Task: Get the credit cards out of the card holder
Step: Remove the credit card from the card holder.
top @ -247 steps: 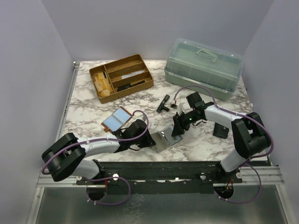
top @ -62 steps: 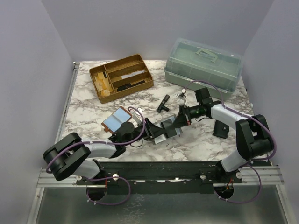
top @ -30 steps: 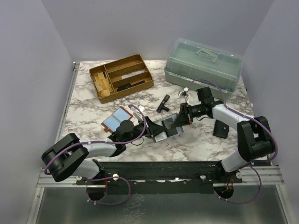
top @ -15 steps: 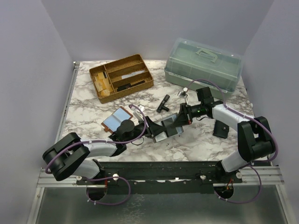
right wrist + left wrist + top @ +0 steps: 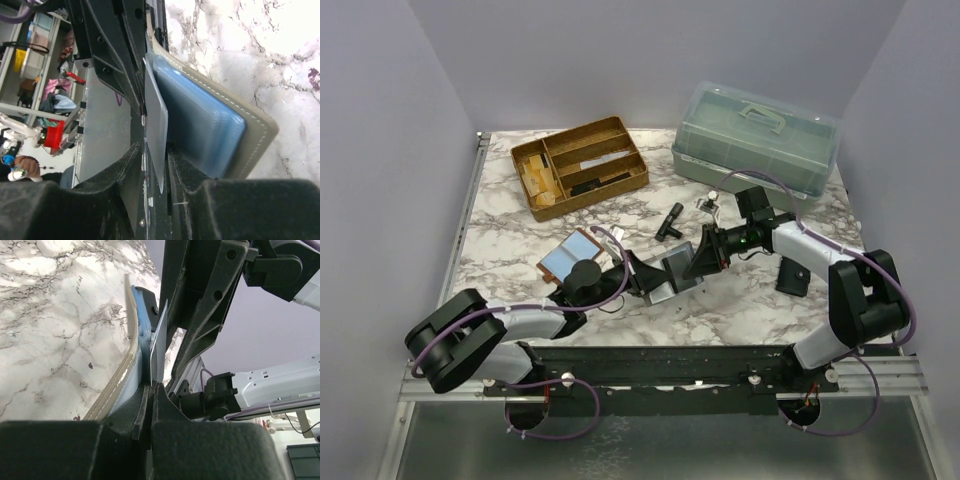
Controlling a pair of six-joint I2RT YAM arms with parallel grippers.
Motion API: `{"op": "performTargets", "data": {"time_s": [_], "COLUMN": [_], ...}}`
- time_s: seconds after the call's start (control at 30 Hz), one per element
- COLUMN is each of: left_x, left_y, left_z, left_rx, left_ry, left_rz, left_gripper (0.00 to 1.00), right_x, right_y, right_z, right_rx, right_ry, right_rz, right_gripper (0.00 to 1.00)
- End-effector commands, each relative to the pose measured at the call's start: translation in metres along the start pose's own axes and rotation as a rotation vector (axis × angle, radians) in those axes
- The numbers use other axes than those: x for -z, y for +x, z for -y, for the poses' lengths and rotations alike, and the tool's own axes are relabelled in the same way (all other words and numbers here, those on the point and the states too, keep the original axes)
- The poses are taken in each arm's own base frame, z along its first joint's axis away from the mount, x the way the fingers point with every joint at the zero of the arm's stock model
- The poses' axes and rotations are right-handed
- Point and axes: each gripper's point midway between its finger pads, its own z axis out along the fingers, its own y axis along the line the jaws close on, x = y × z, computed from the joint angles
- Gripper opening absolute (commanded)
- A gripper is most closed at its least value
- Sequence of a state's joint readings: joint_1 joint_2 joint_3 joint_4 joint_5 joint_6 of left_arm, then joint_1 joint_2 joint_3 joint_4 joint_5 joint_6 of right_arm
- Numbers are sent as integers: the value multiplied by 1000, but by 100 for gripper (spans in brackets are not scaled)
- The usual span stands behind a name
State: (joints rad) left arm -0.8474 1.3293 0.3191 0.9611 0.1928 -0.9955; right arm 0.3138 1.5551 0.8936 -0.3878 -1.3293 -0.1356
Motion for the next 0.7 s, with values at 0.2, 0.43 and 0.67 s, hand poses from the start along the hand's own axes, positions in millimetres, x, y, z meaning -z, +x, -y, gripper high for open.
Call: {"op": "performTargets", "data": {"time_s": [0.2,0.43,0.67], "left_x": [28,33,24], "left_y": [-9,-11,-11], "left_z": [15,28,39], "left_rx": [-112,-152,-154], "left_ry": [99,144,184], "left_rz": [53,52,18], "left_gripper": [0,0,0], "right_x": [39,35,23], "right_y": [-21,-12,-8], "right_z": [-8,11,-4], "right_rx": [131,29,0], "right_ry": [93,100,-40], "right_rz": [105,94,73], "right_gripper": [53,76,79]}}
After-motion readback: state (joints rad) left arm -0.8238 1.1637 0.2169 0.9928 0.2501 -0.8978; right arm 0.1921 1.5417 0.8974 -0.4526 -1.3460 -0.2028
